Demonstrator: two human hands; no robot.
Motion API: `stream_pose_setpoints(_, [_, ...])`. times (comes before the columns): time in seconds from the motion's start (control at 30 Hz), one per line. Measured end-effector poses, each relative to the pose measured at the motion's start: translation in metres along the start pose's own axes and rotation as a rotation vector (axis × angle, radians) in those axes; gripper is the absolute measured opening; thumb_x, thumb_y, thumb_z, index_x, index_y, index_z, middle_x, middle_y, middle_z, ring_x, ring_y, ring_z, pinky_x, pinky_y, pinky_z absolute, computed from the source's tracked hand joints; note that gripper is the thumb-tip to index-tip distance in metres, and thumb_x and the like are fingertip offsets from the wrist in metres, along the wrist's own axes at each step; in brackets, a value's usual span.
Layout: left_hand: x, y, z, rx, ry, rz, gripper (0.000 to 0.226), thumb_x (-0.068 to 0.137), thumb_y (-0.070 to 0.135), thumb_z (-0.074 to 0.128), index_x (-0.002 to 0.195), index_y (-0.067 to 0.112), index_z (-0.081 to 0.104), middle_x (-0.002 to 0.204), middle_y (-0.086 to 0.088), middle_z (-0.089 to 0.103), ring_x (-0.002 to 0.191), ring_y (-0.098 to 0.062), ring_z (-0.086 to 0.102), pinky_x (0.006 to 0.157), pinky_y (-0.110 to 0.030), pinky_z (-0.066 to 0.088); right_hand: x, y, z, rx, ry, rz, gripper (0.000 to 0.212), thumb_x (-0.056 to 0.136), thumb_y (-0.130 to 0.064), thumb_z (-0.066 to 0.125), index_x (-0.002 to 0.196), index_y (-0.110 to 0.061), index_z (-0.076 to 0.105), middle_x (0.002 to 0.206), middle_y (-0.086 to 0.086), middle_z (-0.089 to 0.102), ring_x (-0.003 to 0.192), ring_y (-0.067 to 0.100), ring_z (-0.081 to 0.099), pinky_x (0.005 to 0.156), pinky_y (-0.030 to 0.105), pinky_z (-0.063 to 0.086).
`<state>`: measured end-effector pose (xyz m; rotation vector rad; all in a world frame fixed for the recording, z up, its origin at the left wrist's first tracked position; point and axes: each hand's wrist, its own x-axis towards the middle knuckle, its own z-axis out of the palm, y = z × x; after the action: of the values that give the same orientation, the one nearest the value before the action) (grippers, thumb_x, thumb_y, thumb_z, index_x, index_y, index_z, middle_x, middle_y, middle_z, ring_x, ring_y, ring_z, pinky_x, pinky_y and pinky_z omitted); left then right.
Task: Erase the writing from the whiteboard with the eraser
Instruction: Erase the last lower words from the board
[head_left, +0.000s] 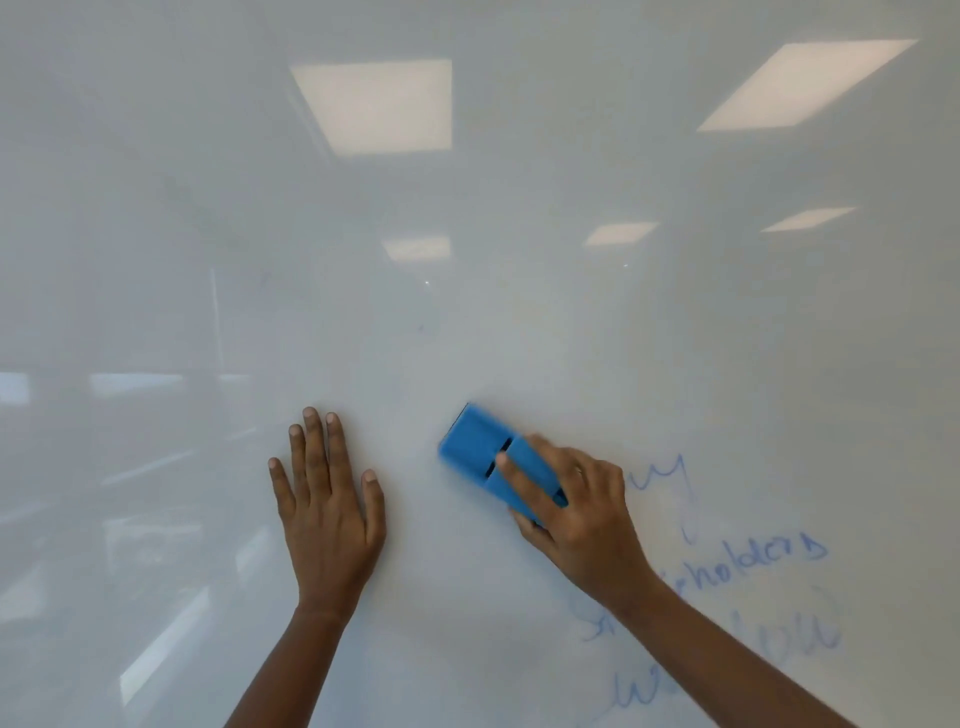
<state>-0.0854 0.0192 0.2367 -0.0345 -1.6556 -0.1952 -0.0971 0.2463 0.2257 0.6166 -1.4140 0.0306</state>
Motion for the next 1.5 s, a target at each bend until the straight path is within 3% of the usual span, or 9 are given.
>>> stream_pose_setpoints(0.17, [-0.001,-0.002,0.000,0.001,-0.005,0.011,0.059,0.090,0.027,0.027,0.141,-0.001,0.018,0.148,-0.020,0.019,0.138,-0.026,0.011,0.113,-0.041,0.000,-0.009,0.062,-0.019,-0.070,-0.040,-0.219,0.030,0.096,-0.034,0.040,0.124,-0.026,0.047,0.122,0.006,0.063,0.098,0.021,0.051,0.073,0.036,0.041])
stream_pose_setpoints(0.4, [-0.001,0.000,-0.001,-0.001,0.000,0.012,0.059,0.090,0.027,0.027,0.141,-0.002,0.019,0.148,-0.021,0.020,0.138,-0.027,0.011,0.113,-0.040,-0.001,-0.048,0.140,-0.053,-0.141,0.020,0.613,0.050,0.093,-0.036,0.040,0.134,-0.008,0.043,0.130,0.029,0.048,0.098,0.047,0.051,0.076,0.055,0.045])
stream_pose_setpoints(0.6, [-0.001,0.001,0.000,-0.011,0.006,0.003,0.058,0.090,0.026,0.027,0.141,-0.003,0.020,0.148,-0.021,0.020,0.138,-0.026,0.011,0.113,-0.039,-0.001,-0.055,0.083,-0.035,-0.033,0.217,1.211,0.049,0.091,-0.024,0.049,0.137,-0.008,0.041,0.135,0.031,0.040,0.108,0.052,0.043,0.088,0.063,0.036])
stream_pose_setpoints(0.73, [-0.001,0.000,-0.001,-0.019,0.005,-0.001,0.059,0.090,0.026,0.027,0.141,-0.002,0.019,0.148,-0.020,0.019,0.138,-0.026,0.011,0.113,-0.039,-0.001,-0.047,0.012,-0.019,0.017,0.119,0.968,0.051,0.090,-0.035,0.041,0.131,-0.006,0.047,0.128,0.031,0.048,0.100,0.044,0.048,0.080,0.056,0.045])
stream_pose_setpoints(0.9, [-0.002,0.001,-0.003,-0.033,-0.001,-0.007,0.059,0.090,0.027,0.027,0.141,-0.001,0.019,0.149,-0.019,0.017,0.138,-0.026,0.009,0.113,-0.038,-0.002,-0.068,-0.053,-0.004,0.058,-0.039,0.301,0.037,0.098,-0.038,0.032,0.132,-0.024,0.035,0.127,0.010,0.042,0.093,0.026,0.047,0.074,0.039,0.039])
stream_pose_setpoints(1.03, [-0.013,-0.001,-0.006,-0.012,-0.031,0.061,0.057,0.090,0.025,0.029,0.140,-0.002,0.024,0.147,-0.020,0.020,0.139,-0.026,0.007,0.113,-0.040,-0.002,-0.090,-0.039,-0.009,0.058,-0.104,-0.179,0.033,0.091,-0.025,0.049,0.123,-0.032,0.049,0.128,0.000,0.046,0.093,0.020,0.059,0.070,0.034,0.043])
stream_pose_setpoints(1.13, [-0.028,-0.001,-0.005,0.008,-0.069,0.118,0.056,0.090,0.025,0.029,0.139,-0.001,0.023,0.146,-0.020,0.023,0.141,-0.020,0.000,0.113,-0.043,0.001,-0.096,0.002,-0.021,0.012,-0.163,-0.291,0.033,0.096,-0.022,0.042,0.127,-0.032,0.048,0.132,0.001,0.044,0.101,0.021,0.056,0.076,0.036,0.041])
stream_pose_setpoints(1.27, [-0.039,0.001,-0.001,0.007,-0.090,0.121,0.057,0.090,0.025,0.028,0.140,-0.002,0.019,0.147,-0.017,0.022,0.141,-0.017,-0.002,0.112,-0.043,0.002,-0.098,0.073,-0.040,-0.091,-0.119,-0.057,0.035,0.101,-0.034,0.030,0.135,-0.029,0.036,0.128,0.008,0.043,0.100,0.025,0.049,0.076,0.039,0.038])
stream_pose_setpoints(1.5, [-0.044,0.002,0.005,0.005,-0.072,0.102,0.057,0.090,0.024,0.027,0.140,0.000,0.019,0.145,-0.019,0.025,0.141,-0.016,-0.002,0.113,-0.042,0.000,-0.130,0.130,-0.072,-0.145,-0.035,0.861,0.055,0.090,-0.035,0.040,0.135,-0.003,0.040,0.133,0.031,0.042,0.107,0.050,0.047,0.084,0.060,0.043])
